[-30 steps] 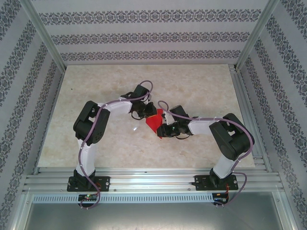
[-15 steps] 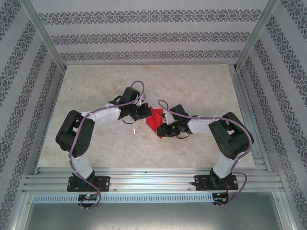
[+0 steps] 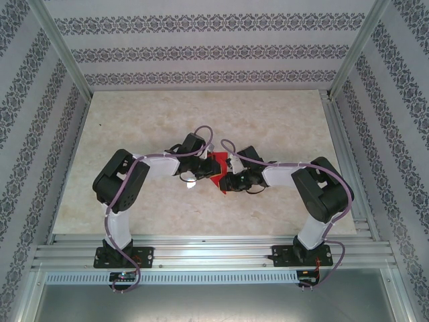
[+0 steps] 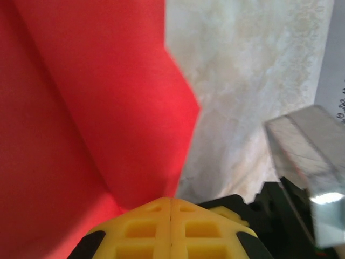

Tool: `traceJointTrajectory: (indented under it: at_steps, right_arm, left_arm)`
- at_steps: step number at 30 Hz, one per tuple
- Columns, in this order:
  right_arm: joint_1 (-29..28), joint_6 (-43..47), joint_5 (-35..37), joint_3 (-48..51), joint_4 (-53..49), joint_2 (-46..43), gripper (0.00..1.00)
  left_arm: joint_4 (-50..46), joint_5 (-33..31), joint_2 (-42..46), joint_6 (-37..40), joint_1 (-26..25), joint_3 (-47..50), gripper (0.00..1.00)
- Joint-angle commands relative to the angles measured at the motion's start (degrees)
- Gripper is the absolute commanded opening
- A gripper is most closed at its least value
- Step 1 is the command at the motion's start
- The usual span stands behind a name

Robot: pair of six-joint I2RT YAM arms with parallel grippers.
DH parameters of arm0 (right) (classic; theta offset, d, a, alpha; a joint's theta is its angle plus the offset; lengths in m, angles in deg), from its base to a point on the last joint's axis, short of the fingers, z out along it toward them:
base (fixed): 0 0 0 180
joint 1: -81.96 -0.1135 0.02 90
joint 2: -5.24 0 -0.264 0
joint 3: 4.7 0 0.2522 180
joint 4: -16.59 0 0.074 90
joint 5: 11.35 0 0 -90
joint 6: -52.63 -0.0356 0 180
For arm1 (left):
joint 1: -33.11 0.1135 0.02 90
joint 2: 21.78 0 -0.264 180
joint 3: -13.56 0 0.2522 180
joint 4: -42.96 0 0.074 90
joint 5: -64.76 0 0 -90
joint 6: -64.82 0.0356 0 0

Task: Fold a paper plane with a square sheet of paper (fold left side to right side)
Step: Fourth fold the wing at the center of the table.

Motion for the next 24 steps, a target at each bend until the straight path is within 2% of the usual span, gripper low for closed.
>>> traceJointTrajectory:
  at_steps: [1, 9, 24]
  right_arm:
    - [-0.4, 0.8, 4.7, 2.8, -8.3, 4.5, 0.22]
    - [-0.6, 1.3, 5.1, 2.4, -9.1, 4.9, 0.22]
    - [-1.0, 1.6, 6.5, 2.4, -10.6, 4.5, 0.22]
  left_arm:
    - [5.4, 1.6, -1.7, -2.5, -0.9, -1.0, 0.01]
    - [9.0, 1.4, -5.0, -4.8, -1.2, -0.9, 0.03]
    - [-9.3, -14.0, -6.8, 6.8, 1.0, -8.9, 0.03]
